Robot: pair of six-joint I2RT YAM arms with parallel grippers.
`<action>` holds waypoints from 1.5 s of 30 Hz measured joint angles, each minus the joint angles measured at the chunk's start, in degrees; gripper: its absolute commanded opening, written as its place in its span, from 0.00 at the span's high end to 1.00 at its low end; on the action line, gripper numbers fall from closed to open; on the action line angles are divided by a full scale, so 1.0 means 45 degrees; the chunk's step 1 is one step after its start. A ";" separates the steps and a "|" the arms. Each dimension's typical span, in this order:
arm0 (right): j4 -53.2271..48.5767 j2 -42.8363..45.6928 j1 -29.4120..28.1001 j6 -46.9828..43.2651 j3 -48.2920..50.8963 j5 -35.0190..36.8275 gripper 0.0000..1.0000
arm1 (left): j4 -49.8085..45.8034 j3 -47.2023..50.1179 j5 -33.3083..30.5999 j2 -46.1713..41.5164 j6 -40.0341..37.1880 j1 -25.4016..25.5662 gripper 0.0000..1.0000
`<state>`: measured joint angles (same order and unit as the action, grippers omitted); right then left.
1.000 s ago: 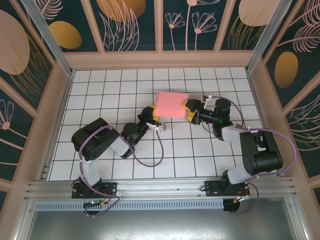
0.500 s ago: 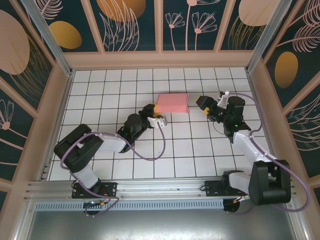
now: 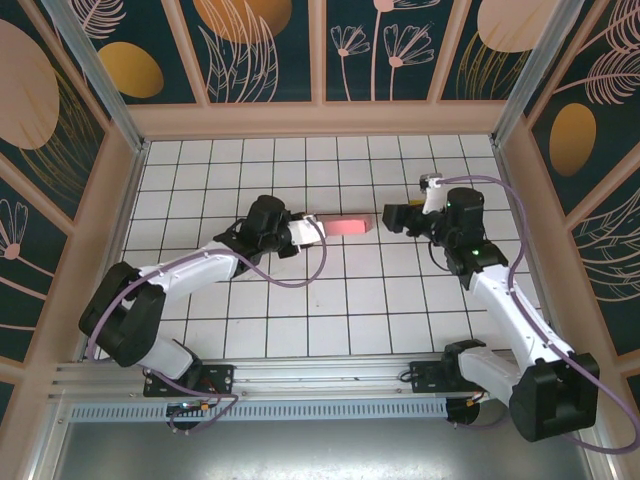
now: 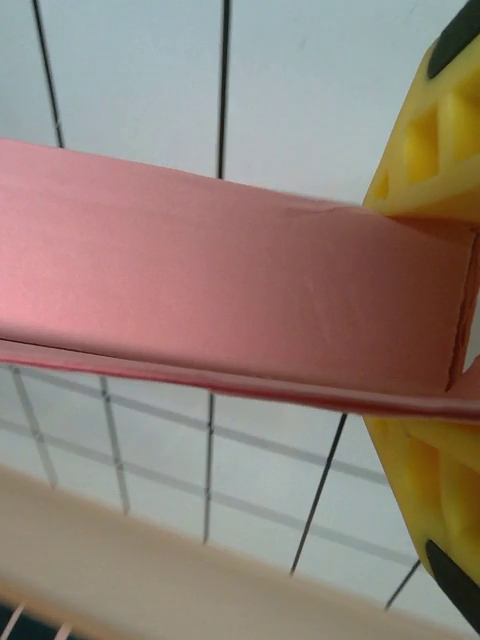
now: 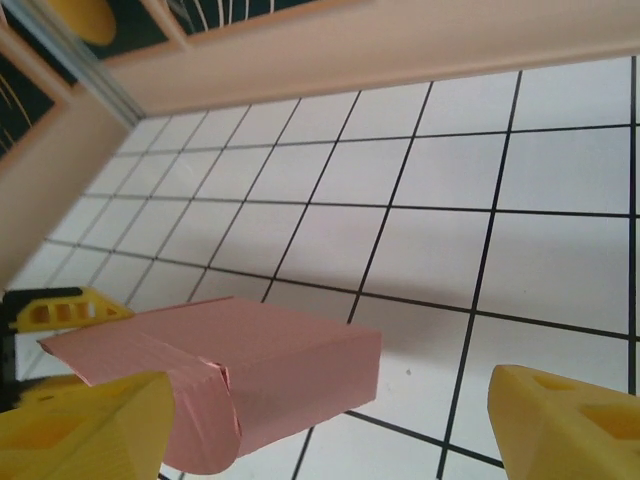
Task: Fold the paper box
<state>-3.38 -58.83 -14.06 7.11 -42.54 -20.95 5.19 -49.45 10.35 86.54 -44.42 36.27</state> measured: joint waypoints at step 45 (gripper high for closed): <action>-0.3706 -0.2637 -0.4211 -0.3279 -0.2166 0.4367 0.68 | -0.8315 -0.4566 0.2273 0.2419 0.1661 -0.0408 0.69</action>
<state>-20.05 -70.70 -33.01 -7.64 -52.29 -1.30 -32.23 -70.00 20.58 97.43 -36.95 34.44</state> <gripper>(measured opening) 0.318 0.347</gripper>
